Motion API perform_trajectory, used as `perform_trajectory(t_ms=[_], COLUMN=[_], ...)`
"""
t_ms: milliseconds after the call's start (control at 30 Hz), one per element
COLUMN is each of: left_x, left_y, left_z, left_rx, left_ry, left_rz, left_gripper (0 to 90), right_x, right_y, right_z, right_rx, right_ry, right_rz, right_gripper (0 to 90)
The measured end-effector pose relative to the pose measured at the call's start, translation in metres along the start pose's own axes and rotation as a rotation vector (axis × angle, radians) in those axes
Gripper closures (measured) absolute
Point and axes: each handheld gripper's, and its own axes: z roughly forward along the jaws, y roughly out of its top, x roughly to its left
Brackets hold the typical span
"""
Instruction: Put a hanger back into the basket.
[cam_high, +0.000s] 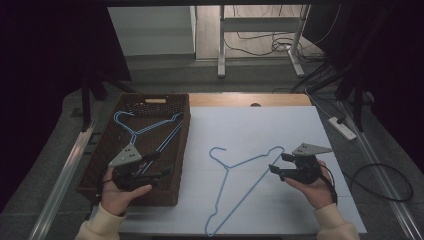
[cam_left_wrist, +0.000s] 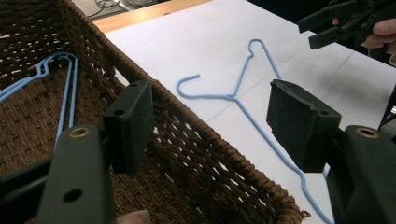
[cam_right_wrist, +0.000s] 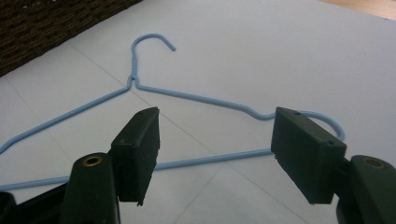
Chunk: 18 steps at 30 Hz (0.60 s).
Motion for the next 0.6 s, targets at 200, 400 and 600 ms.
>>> perform_trajectory(t_ms=[200, 400, 600], left_x=[0.0, 0.0, 0.0], left_y=[-0.001, -0.001, -0.001], left_z=[0.001, 0.001, 0.001], left_rx=[0.005, 0.006, 0.007], left_ry=[-0.005, -0.004, -0.007], left_rz=[-0.002, 0.0, 0.002], left_gripper=[31.9, 31.8, 31.8], right_x=[0.008, 0.015, 0.015], right_y=[0.007, 0.017, 0.021], right_z=[0.011, 0.027, 0.046], right_rx=[0.028, 0.066, 0.174], right_ry=[0.019, 0.025, 0.045], right_rz=[-0.033, -0.052, -0.031], right_gripper=[35.5, 46.3, 78.1])
